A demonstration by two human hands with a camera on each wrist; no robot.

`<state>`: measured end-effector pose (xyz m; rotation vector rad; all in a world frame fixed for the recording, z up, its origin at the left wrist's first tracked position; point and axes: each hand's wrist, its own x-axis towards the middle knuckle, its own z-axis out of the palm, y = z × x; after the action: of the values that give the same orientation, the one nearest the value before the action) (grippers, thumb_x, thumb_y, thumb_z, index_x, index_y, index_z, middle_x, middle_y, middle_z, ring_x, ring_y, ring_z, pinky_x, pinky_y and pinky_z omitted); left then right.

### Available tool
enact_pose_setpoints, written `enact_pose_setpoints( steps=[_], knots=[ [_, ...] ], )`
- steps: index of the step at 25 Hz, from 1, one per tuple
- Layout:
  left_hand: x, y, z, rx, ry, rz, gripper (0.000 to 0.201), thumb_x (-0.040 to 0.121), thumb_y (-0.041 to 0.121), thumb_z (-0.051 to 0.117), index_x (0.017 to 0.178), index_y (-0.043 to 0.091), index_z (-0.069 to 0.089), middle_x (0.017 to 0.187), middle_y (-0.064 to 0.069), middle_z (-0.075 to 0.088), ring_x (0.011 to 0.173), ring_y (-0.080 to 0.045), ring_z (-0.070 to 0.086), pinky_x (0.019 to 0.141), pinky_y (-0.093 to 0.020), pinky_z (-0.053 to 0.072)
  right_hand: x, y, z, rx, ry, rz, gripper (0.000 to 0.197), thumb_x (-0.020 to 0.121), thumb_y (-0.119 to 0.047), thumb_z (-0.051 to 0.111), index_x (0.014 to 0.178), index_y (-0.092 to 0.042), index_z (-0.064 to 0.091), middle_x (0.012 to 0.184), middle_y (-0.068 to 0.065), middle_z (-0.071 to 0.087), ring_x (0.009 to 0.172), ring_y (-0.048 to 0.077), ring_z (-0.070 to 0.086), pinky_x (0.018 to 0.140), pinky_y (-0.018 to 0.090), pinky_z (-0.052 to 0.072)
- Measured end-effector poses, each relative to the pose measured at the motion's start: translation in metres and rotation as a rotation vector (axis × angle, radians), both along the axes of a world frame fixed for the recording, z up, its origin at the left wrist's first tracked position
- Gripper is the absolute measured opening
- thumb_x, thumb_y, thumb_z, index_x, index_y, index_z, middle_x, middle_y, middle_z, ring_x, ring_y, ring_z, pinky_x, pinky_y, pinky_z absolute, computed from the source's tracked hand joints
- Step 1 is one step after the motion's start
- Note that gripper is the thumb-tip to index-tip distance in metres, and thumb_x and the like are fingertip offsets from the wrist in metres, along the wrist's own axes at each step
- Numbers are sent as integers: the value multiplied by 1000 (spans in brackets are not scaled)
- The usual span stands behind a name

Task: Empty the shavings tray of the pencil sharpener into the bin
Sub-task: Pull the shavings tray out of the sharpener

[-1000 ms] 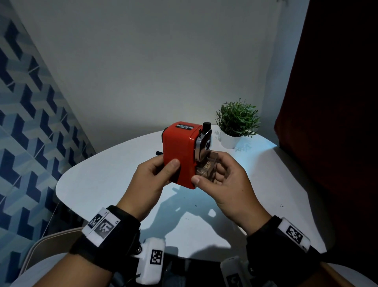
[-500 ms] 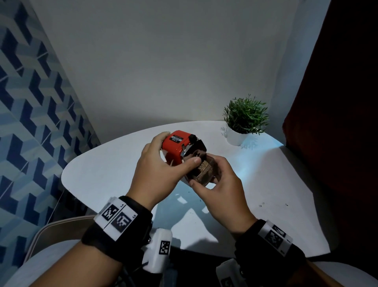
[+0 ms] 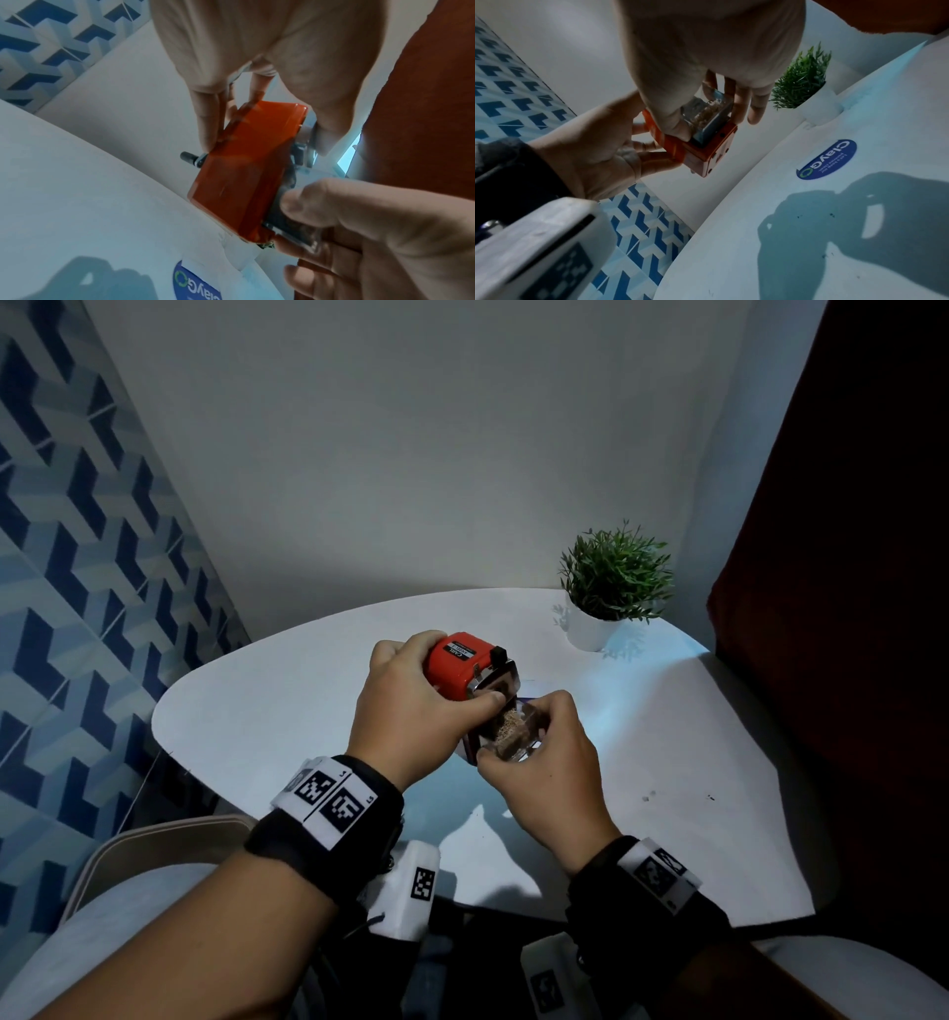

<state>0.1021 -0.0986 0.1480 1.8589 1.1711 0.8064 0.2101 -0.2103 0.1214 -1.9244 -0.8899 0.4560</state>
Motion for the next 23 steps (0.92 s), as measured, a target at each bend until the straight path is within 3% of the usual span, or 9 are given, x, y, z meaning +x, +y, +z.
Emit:
enact_pose_setpoints(
  steps=[6,9,12,14,18,21,23],
  knots=[
    [9,5,0,46,63,-16,78,65,45,90,135,30,61,121,1,49,94,-9,58,75,-8,39,8,-8,-5,8,64,-4,44,71,-20,84,88,-30,44,79,-6,69,61,7,60,53,10,46],
    [19,5,-2,47,98,-44,80,67,46,89,138,27,59,122,0,50,95,-13,60,84,-19,44,17,-14,-7,15,52,-23,45,70,-22,85,89,-28,44,80,-6,70,65,8,64,54,13,45],
    [26,15,-7,61,124,-19,81,67,44,88,139,25,56,123,-2,46,98,-20,65,93,-28,52,27,-25,-8,3,19,-30,47,69,-25,86,93,-22,46,82,-7,69,75,13,69,60,26,51],
    [26,29,-11,35,113,42,78,70,39,88,139,22,55,127,-4,44,99,-23,65,93,-28,50,34,-33,-8,4,21,-47,46,70,-23,87,95,-24,48,85,-12,70,81,9,72,67,26,55],
    [31,36,-35,-34,153,55,82,70,37,91,140,20,52,128,-3,40,101,-24,63,99,-33,53,46,-41,-11,-4,51,-37,48,71,-19,86,103,-29,51,95,-19,69,87,-12,66,63,7,48],
    [42,30,-66,-73,179,31,82,69,40,91,138,20,52,124,0,36,98,-22,61,102,-30,51,52,-43,-17,-24,74,-33,52,70,-13,82,109,-28,52,101,-20,68,86,-22,61,67,9,46],
    [49,28,-87,-111,185,31,84,69,44,91,139,20,52,127,-1,37,98,-20,59,96,-24,47,58,-44,-24,-17,81,-36,53,68,-11,81,109,-27,52,106,-16,70,93,-16,64,77,18,53]
  ],
)
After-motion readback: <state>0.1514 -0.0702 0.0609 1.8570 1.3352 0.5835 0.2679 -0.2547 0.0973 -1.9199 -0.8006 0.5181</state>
